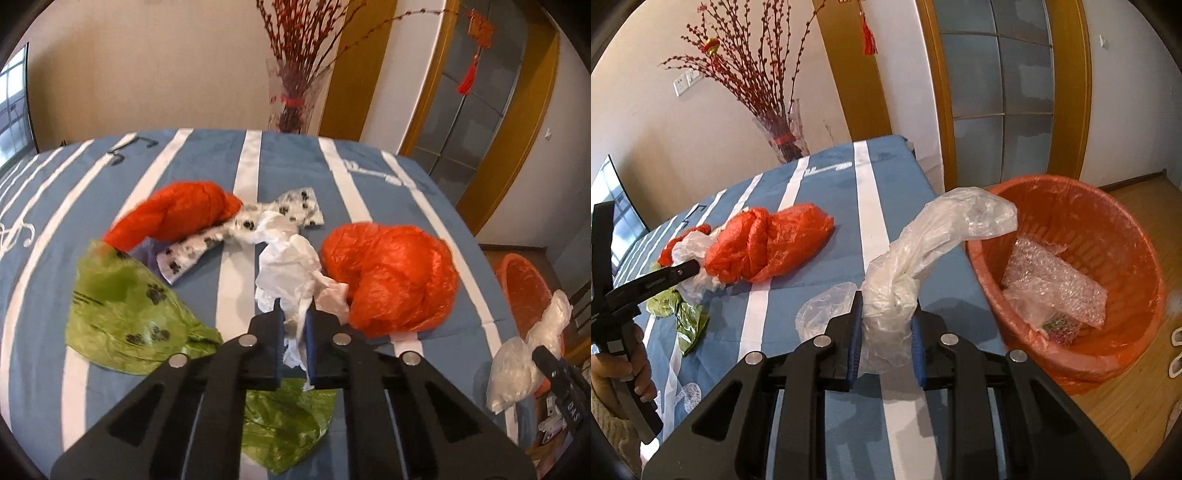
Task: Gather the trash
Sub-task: 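Grasp the crumpled white bag with the left tool while the right tool lifts the clear bag, then carry both held bags over the orange basket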
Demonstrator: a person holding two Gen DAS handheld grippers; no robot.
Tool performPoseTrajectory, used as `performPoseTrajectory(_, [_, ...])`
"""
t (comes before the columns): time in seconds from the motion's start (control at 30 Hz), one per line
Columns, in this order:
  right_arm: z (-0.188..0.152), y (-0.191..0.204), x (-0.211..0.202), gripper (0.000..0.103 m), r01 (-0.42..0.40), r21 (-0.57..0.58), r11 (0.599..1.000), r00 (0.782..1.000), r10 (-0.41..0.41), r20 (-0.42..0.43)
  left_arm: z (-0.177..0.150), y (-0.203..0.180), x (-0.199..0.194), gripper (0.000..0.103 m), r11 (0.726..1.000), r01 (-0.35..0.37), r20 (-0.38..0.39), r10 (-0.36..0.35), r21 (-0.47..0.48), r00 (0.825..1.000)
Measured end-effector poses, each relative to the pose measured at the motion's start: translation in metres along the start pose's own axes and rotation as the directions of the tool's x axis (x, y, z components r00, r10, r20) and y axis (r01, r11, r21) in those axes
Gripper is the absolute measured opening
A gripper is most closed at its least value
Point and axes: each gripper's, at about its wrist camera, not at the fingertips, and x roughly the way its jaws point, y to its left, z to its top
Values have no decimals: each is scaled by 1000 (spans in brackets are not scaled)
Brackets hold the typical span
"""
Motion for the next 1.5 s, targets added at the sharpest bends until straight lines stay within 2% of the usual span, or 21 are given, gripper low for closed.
performPoseTrajectory(0.2, [10, -4, -17, 23, -3, 5, 1000, 999, 2, 49, 11, 2, -32, 10, 1000, 16, 63, -17, 5, 998])
performPoseTrajectory(0.33, [15, -9, -28, 23, 2, 10, 1000, 997, -3, 79, 13, -10, -51, 10, 999, 40, 96, -43, 30, 994])
performPoseTrajectory(0.53, [18, -21, -42, 23, 16, 21, 1000, 993, -18, 113, 12, -43, -75, 10, 990, 108, 123, -119, 92, 985])
performPoseTrajectory(0.77, [18, -39, -56, 23, 37, 53, 998, 989, -44, 142, 7, -89, -96, 10, 966, 183, 139, -210, 183, 968])
performPoseTrajectory(1.0, [19, -63, -70, 23, 64, 99, 993, 982, -81, 173, -1, -137, -101, 10, 935, 250, 119, -286, 251, 951])
performPoseTrajectory(1.5, [27, -122, -94, 23, 157, 182, 971, 954, -197, 227, -24, -224, -85, 10, 870, 352, 44, -389, 347, 920])
